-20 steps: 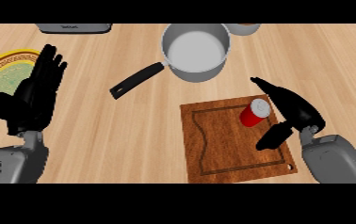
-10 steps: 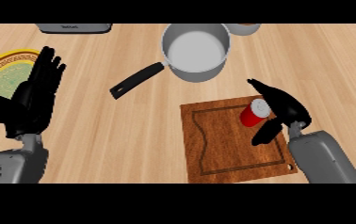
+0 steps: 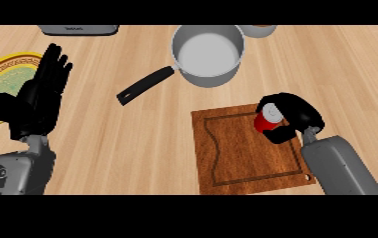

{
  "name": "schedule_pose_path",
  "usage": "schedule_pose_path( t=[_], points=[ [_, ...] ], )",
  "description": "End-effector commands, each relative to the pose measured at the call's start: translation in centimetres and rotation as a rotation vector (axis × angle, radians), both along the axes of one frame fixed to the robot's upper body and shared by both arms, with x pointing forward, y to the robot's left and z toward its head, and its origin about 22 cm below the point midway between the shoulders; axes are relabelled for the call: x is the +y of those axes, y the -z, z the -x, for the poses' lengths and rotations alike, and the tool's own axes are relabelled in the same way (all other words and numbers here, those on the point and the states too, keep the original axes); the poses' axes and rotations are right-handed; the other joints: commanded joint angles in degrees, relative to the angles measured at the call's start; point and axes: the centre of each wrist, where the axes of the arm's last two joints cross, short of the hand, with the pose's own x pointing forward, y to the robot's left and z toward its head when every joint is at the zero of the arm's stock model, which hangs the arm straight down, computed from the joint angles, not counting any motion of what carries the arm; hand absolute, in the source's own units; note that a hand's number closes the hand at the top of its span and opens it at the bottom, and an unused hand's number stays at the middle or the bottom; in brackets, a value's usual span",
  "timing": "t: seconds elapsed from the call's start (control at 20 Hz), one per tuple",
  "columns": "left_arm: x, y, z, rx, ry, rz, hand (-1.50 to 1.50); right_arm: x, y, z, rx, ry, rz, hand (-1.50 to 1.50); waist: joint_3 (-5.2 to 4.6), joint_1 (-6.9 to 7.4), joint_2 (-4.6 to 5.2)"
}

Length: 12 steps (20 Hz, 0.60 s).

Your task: Pick the can from the cutting board and place it in the pot

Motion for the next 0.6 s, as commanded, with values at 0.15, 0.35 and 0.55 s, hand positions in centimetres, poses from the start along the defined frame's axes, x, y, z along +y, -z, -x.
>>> schedule_pose_path(
  t=[0.15,0.35,0.55],
  points=[
    [0.8,1.5,0.1,-0.003,0.021,-0.004,0.00,-0.2,2.7,0.1,-0.019,-0.049,-0.002,1.50,0.03,-0.01,0.05],
    [0.6,0.4,0.5,0.002,0.021,0.012,0.00,10.9,1.7,3.1,-0.054,-0.308,0.008,1.50,-0.06,0.87,-0.35],
    [-1.6,1.0,-0.2,0.004,0.097,0.005,0.00,20.7,1.1,7.6,-0.102,-0.692,0.070,1.50,-0.23,6.31,0.13]
  ],
)
